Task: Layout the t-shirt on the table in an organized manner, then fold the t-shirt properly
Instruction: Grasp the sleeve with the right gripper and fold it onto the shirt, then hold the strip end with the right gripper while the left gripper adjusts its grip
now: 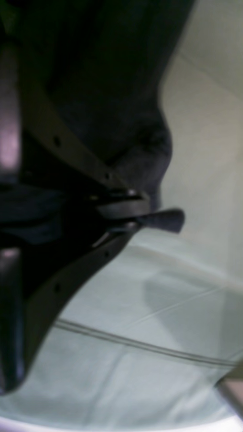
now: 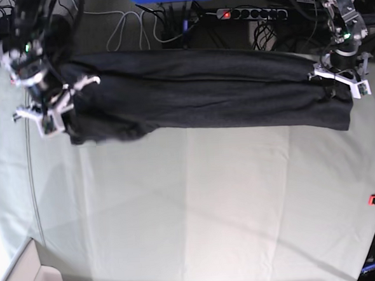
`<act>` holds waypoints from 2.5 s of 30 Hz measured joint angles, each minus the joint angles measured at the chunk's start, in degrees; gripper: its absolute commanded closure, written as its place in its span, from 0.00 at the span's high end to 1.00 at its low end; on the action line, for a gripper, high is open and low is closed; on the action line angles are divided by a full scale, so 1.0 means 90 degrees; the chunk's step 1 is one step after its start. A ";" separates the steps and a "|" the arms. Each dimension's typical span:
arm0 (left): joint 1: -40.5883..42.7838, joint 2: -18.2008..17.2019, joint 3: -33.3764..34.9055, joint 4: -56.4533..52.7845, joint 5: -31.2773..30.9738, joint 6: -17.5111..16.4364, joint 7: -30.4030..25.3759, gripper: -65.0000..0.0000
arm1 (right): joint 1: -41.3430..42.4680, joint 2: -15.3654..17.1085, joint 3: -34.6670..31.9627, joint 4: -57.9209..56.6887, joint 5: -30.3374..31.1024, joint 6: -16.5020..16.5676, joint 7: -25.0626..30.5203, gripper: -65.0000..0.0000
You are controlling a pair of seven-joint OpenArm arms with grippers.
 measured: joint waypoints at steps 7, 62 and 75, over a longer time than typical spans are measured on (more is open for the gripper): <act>0.0007 -0.0005 0.0007 -0.0002 0.0000 -0.0019 0.0002 0.52 | -0.0780 -0.0376 -0.0007 0.0177 0.0010 0.0015 0.0051 0.00; -0.0083 -0.0136 0.0044 -0.0027 -0.0002 -0.0019 0.0027 0.52 | -0.0661 0.0053 0.1559 -0.1071 0.1581 -0.0049 0.0053 0.00; -0.0095 -0.0134 0.0044 -0.0027 0.0002 -0.0022 0.0029 0.52 | -0.0376 -0.0333 0.1175 -0.0500 0.1537 -0.0005 -0.0435 0.00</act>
